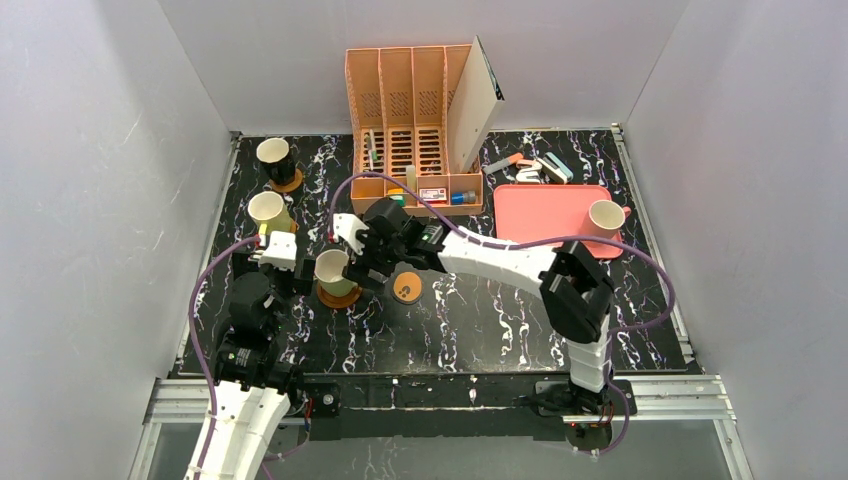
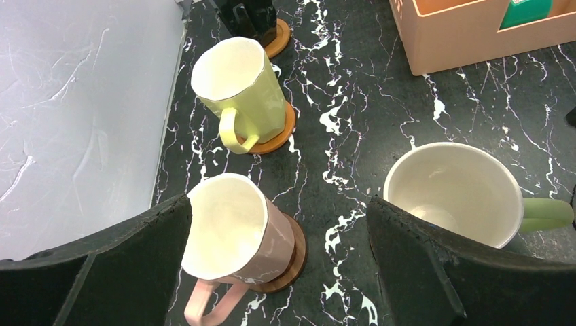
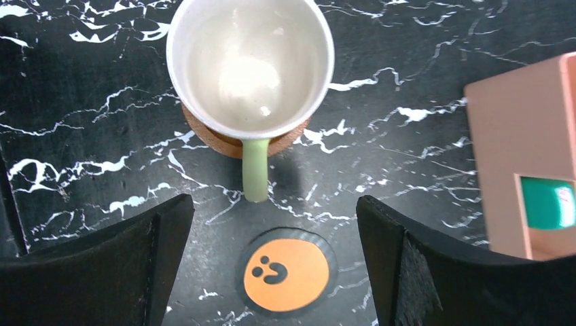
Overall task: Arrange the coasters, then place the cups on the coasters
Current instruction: Move the cup to the tray.
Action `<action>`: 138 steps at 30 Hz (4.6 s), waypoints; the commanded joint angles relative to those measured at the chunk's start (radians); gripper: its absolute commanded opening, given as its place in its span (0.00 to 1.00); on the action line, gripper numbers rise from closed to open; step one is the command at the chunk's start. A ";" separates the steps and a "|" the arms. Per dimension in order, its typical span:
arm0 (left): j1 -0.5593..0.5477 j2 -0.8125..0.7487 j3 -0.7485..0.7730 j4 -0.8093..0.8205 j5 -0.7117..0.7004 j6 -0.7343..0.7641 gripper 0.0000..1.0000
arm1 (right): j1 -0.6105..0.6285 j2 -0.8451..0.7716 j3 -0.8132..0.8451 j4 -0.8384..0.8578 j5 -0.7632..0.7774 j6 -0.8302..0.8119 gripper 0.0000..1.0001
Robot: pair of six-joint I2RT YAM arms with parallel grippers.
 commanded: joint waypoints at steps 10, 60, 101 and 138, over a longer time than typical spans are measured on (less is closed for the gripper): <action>0.006 0.006 -0.004 -0.010 0.014 0.003 0.98 | -0.007 -0.220 -0.200 0.217 0.262 -0.170 0.98; 0.173 0.026 0.009 -0.107 0.324 0.068 0.98 | -0.827 -0.533 -0.431 0.389 0.058 0.041 0.98; 0.314 0.076 0.026 -0.159 0.453 0.120 0.98 | -1.542 -0.442 -0.340 -0.270 -0.483 -0.354 0.98; 0.316 0.083 0.025 -0.147 0.432 0.106 0.98 | -1.533 -0.065 0.001 -0.393 -0.604 -0.293 0.98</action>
